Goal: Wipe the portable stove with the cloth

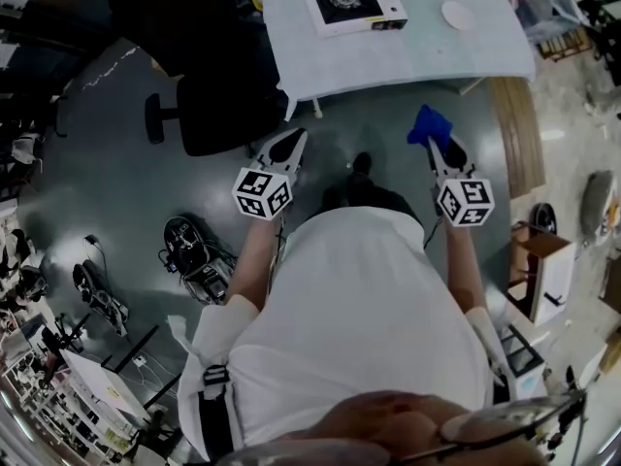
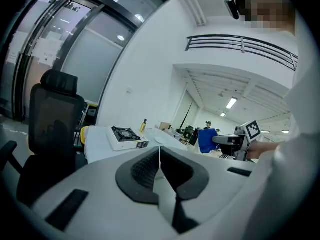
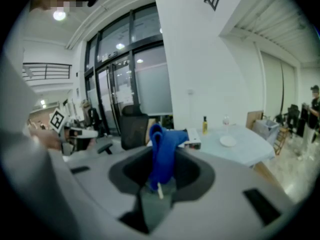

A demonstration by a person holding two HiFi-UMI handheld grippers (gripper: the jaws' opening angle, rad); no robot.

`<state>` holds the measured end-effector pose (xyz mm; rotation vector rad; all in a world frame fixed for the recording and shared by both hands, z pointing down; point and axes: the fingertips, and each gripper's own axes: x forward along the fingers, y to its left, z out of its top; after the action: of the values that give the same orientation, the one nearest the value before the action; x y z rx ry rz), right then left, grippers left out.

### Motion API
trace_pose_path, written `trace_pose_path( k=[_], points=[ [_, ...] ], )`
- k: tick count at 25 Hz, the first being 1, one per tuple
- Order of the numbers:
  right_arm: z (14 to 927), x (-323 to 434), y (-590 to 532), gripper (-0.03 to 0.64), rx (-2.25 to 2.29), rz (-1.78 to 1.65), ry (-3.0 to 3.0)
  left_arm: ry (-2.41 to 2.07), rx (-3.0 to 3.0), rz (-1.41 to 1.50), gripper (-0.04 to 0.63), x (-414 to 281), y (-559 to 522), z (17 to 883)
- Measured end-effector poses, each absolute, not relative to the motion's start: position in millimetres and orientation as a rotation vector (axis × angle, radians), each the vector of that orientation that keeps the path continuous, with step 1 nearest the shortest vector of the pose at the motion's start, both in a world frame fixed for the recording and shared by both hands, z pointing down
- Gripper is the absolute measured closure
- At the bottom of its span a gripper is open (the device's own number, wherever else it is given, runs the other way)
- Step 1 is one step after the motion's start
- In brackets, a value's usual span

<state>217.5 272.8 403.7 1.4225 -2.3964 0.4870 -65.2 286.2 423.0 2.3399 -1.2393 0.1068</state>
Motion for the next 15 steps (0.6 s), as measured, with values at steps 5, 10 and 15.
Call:
trace_pose_path(
  k=[5, 10, 15],
  points=[
    [406, 221, 235, 0.494, 1.379, 0.485, -2.41, -1.274, 2.316, 0.125, 0.557, -65, 257, 426],
    [408, 230, 199, 0.494, 1.338, 0.489, -2.428, -1.323, 2.291, 0.142, 0.557, -61, 230, 424],
    [415, 239, 164, 0.494, 1.275, 0.496, -2.465, -1.362, 2.27, 0.163, 0.557, -47, 205, 427]
  ],
)
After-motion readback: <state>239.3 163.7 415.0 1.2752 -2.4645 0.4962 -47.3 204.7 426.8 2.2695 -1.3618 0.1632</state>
